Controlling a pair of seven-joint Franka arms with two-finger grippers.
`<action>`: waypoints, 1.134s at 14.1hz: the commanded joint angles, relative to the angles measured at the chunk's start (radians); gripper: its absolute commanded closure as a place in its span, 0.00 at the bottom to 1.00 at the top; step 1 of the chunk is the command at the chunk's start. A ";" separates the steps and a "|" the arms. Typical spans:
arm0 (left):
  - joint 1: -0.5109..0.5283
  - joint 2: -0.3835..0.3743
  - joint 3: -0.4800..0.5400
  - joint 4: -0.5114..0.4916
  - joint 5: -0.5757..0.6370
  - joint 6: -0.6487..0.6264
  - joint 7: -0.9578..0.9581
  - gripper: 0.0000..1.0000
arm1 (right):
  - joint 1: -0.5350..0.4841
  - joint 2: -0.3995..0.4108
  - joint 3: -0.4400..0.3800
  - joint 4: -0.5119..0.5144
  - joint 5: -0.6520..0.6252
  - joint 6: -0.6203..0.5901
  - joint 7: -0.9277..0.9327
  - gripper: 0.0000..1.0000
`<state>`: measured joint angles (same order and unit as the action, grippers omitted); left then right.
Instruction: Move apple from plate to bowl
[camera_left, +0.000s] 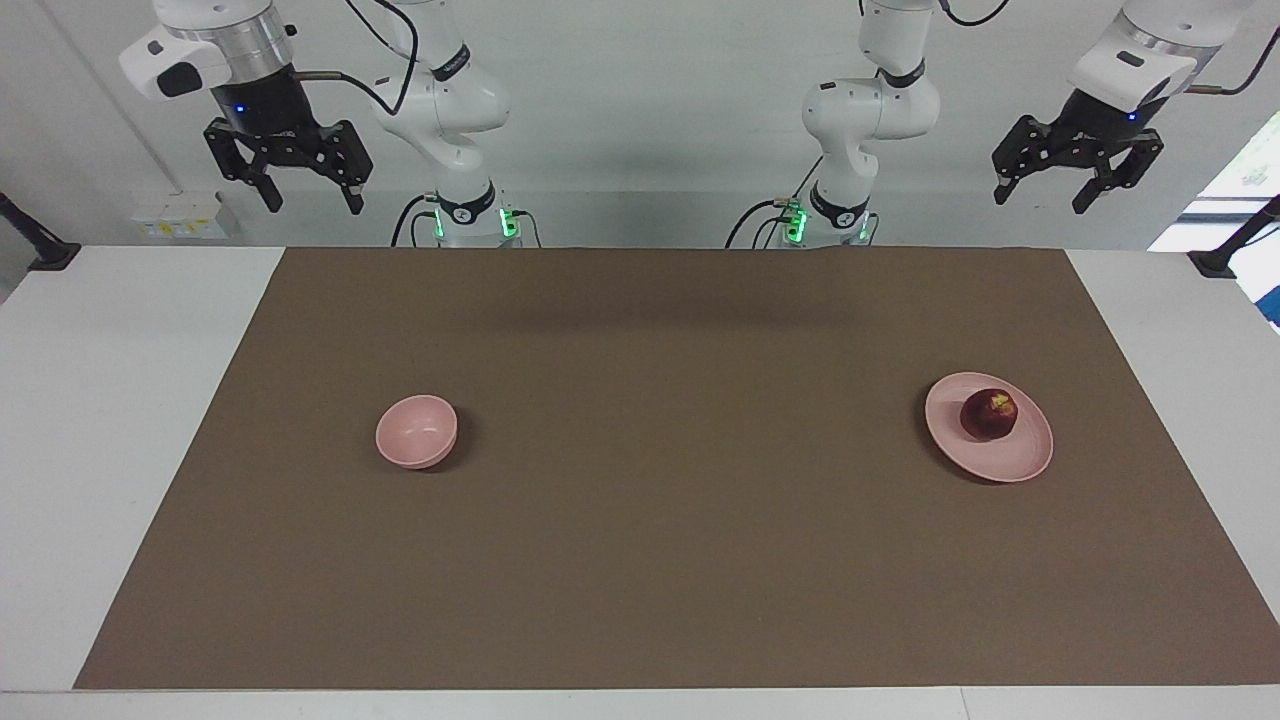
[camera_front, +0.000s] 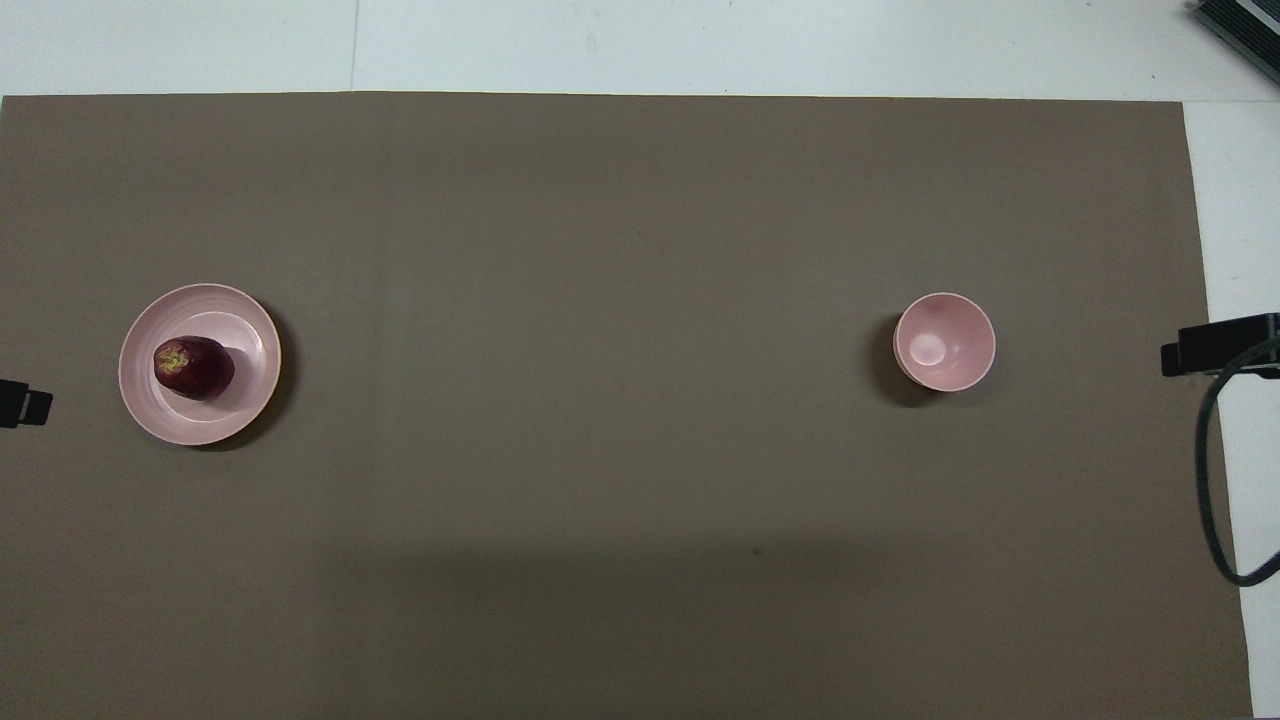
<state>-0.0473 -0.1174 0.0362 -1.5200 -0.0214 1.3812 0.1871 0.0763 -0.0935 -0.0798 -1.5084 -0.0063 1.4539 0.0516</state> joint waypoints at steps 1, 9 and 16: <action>-0.017 0.007 0.011 0.021 0.009 -0.016 -0.006 0.00 | -0.001 -0.011 -0.005 -0.004 0.012 -0.007 0.013 0.00; -0.026 0.004 0.005 0.017 0.006 -0.028 -0.014 0.00 | -0.001 -0.011 -0.005 -0.004 0.012 -0.007 0.013 0.00; -0.020 0.004 0.007 0.017 0.006 -0.024 -0.014 0.00 | -0.001 -0.011 -0.005 -0.004 0.012 -0.007 0.013 0.00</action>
<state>-0.0521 -0.1174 0.0320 -1.5201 -0.0214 1.3776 0.1868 0.0763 -0.0935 -0.0798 -1.5084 -0.0063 1.4539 0.0516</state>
